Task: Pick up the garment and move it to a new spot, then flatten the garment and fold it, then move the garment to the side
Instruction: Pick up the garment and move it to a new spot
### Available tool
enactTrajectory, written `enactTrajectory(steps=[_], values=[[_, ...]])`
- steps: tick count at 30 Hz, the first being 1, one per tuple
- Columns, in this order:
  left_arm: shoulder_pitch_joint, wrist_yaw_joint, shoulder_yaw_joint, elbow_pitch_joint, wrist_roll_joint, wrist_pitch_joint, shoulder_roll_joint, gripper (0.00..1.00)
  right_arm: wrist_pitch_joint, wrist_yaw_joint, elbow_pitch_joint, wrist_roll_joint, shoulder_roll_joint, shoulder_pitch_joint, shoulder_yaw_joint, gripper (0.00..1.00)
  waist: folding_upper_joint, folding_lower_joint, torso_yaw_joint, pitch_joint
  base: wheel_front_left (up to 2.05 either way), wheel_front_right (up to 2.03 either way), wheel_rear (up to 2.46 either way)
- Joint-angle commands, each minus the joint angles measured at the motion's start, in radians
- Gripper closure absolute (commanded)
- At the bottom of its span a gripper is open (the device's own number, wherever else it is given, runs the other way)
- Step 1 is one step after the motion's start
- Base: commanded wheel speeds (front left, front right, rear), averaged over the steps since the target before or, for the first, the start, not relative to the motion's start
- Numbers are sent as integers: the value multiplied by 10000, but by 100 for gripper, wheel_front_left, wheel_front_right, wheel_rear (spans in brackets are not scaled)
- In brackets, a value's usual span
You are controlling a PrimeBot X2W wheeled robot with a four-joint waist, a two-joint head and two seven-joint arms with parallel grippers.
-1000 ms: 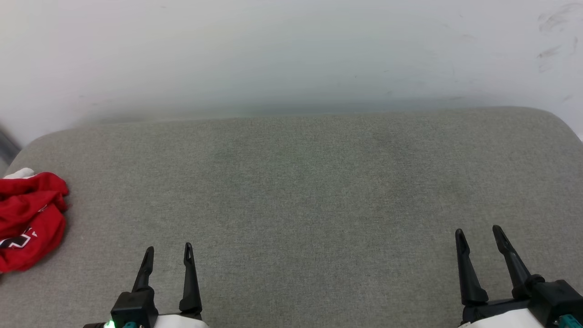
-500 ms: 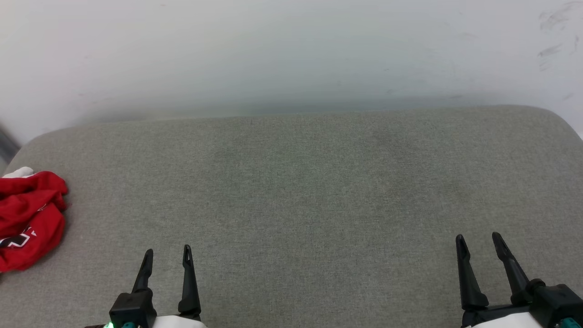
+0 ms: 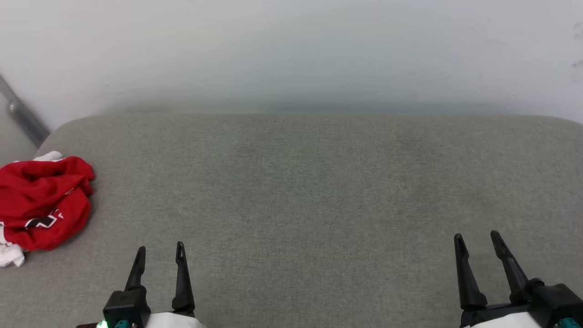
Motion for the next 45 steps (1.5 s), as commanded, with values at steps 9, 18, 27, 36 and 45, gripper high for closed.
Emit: enactTrajectory(steps=[9, 18, 27, 36, 45], values=[[75, 29, 347, -170, -156, -28, 6, 0, -25, -3, -135, -143, -1, 118, 169, 0, 0, 0, 1181, 1, 0, 0, 0], [-81, 1, 672, -115, -247, -28, 7, 0, -25, -3, -228, -287, -1, 62, 216, 0, 0, 0, 2382, 131, 0, 0, 0], [-21, 200, 711, -243, -392, -28, 7, 0, -25, -3, -278, -396, -1, 77, 315, 0, 0, 0, 3473, 222, 0, 0, 0], [87, 332, 720, -283, -509, -28, 7, 0, -25, -3, -286, -525, -1, 67, 299, 0, 0, 0, 4069, 250, 0, 0, 0], [-243, 212, 780, -298, -559, -28, 9, 0, -25, -3, -275, -628, -3, -4, 394, 0, 0, 0, 3995, 283, 0, 0, 0]])
